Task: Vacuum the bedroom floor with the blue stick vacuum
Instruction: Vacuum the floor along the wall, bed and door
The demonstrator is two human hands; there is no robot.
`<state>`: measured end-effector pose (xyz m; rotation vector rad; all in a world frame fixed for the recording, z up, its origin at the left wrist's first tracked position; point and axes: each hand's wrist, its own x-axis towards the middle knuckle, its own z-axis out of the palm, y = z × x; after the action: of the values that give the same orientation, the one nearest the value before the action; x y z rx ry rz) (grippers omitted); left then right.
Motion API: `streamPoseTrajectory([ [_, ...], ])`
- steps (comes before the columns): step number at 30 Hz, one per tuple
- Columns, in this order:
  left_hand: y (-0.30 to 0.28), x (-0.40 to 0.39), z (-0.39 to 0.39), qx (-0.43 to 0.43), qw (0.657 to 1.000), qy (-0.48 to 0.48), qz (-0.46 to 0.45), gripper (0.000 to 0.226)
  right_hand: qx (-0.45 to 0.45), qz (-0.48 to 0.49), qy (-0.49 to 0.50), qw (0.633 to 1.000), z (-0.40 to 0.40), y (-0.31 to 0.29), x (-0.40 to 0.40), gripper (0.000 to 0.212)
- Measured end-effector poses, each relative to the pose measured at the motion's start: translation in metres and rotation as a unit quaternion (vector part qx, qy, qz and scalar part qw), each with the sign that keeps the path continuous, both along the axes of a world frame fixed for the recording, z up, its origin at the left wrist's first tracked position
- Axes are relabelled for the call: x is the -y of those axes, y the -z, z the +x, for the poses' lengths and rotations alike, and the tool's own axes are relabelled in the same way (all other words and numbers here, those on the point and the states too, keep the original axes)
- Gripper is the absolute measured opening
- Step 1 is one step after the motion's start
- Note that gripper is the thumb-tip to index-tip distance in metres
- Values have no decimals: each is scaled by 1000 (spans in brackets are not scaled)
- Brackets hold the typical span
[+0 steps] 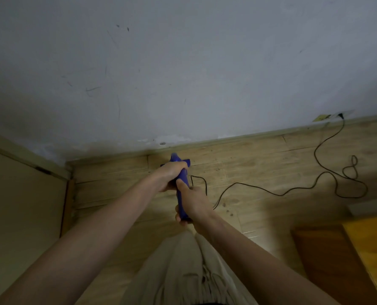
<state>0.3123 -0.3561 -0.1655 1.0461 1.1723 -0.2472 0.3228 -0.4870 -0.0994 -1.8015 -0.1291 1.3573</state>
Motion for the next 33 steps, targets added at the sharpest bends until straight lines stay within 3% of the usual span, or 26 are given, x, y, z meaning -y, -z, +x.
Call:
streamPoseTrajectory([
  [4, 7, 5, -1, -17, 999, 13, 40, 17, -9, 0, 18, 1000, -7, 13, 1, 31],
  [13, 12, -4, 5, -14, 999, -9, 44, 23, 10, -19, -23, 999, 5, 19, -9, 27],
  [19, 18, 1, 8, -1, 1000, -15, 25, 40, 21, -16, -23, 999, 9, 21, -3, 26],
  [24, 9, 14, 33, 16, 998, 8, 52, 11, 58, -18, -10, 998, 29, 18, 10, 35],
  [33, -6, 95, 85, 33, 998, 41, 39, 20, 61, -8, 37, 997, 78, 10, 93, 38],
])
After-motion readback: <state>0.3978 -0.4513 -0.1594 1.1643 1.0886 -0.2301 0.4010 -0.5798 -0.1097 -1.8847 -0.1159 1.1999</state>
